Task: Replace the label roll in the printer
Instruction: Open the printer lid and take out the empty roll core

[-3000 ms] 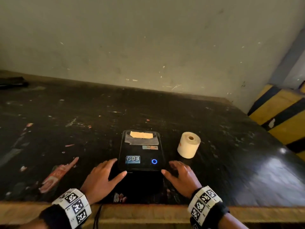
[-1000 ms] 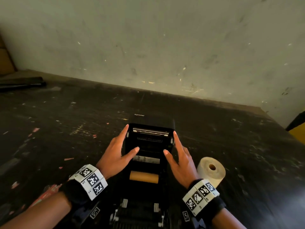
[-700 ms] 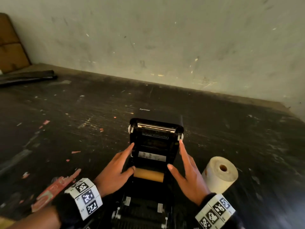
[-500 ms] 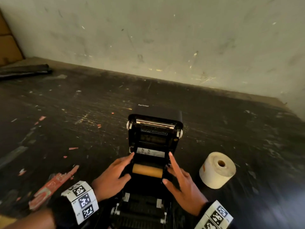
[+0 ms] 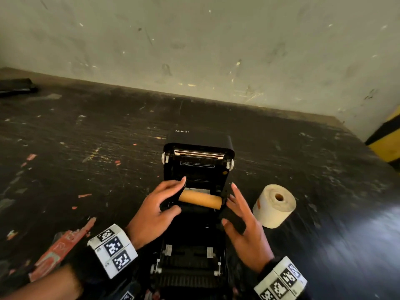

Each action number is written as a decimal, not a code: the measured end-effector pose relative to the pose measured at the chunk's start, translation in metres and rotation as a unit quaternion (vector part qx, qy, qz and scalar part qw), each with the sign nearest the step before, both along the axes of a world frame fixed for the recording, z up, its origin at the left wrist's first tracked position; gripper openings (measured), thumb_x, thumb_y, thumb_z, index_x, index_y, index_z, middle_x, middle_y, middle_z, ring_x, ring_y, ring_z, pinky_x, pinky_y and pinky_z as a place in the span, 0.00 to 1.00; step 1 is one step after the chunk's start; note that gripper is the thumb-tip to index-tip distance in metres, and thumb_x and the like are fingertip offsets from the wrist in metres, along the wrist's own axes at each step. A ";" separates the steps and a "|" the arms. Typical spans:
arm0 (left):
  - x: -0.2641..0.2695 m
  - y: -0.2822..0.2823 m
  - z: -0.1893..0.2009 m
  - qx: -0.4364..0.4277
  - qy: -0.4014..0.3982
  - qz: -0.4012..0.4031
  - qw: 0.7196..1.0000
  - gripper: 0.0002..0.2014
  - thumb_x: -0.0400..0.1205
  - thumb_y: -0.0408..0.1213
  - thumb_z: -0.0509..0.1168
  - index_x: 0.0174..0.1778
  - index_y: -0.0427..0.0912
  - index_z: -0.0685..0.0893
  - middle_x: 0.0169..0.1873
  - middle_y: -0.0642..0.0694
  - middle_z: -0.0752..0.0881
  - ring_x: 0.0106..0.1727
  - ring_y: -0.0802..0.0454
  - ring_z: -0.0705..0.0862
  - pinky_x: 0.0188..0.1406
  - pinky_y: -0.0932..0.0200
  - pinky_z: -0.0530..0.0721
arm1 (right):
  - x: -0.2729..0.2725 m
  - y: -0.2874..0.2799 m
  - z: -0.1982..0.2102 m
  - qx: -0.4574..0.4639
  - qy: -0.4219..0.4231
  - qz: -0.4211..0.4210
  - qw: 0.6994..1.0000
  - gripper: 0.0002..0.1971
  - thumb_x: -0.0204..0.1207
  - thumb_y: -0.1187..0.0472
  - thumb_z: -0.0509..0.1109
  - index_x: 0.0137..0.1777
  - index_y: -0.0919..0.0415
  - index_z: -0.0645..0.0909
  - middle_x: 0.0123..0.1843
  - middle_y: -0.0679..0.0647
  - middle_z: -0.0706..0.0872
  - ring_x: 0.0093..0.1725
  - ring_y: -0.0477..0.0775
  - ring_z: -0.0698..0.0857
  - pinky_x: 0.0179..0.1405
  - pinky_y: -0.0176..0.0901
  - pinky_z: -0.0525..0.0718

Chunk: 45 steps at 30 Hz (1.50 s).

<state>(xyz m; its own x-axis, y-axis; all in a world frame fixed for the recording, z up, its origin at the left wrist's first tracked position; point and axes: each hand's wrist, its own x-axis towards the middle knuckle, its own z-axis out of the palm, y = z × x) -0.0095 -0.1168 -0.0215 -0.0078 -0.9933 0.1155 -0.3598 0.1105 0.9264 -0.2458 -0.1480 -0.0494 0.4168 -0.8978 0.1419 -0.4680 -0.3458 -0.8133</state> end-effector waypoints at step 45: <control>-0.248 -0.059 -0.131 0.203 -0.410 0.055 0.887 0.23 0.79 0.42 0.64 0.71 0.47 0.70 0.70 0.39 0.72 0.71 0.40 0.71 0.66 0.47 0.77 | -0.284 -0.009 -0.074 -0.025 0.193 -0.059 0.979 0.21 0.73 0.62 0.74 0.67 0.52 0.80 0.64 0.51 0.83 0.61 0.50 0.83 0.66 0.40 0.79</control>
<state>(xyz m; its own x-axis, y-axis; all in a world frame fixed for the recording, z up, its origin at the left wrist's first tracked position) -0.2580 -0.1754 -0.1526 0.1764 -0.9514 -0.2524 -0.9196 -0.2507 0.3025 -0.5301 -0.1574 -0.1237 0.3419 -0.9389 0.0383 -0.7768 -0.3053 -0.5508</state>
